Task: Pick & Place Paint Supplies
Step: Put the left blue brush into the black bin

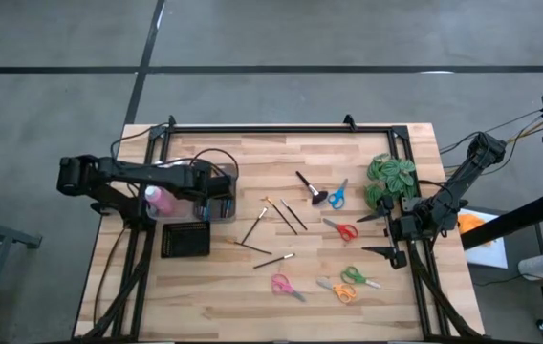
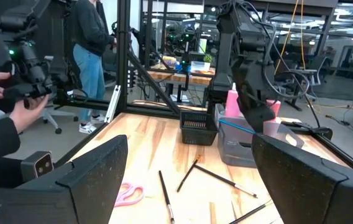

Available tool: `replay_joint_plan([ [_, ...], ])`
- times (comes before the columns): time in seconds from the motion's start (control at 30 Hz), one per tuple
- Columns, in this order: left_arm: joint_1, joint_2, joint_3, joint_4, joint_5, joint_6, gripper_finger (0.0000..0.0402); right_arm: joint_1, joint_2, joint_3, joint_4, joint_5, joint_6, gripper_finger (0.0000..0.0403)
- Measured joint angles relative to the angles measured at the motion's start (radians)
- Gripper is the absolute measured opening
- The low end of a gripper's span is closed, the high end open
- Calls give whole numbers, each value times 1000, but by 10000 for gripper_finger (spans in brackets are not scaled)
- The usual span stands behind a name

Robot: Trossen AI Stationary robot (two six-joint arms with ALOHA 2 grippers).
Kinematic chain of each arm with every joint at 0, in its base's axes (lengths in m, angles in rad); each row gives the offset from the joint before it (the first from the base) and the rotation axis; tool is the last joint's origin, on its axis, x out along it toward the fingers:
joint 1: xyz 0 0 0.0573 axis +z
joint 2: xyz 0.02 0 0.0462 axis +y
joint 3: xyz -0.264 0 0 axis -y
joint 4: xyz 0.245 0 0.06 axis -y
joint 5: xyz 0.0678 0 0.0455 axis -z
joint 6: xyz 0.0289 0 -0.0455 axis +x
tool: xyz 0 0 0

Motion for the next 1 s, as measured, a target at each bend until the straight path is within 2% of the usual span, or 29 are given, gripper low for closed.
replay_joint_plan([
  [0.43,92,0,-9,37,-28,95,23,0,0,0,0,0,0,341],
  [0.87,94,0,-23,75,-23,113,23,0,0,0,0,0,0,341],
  [1.0,94,0,-23,76,-23,127,36,0,0,0,0,0,0,341],
])
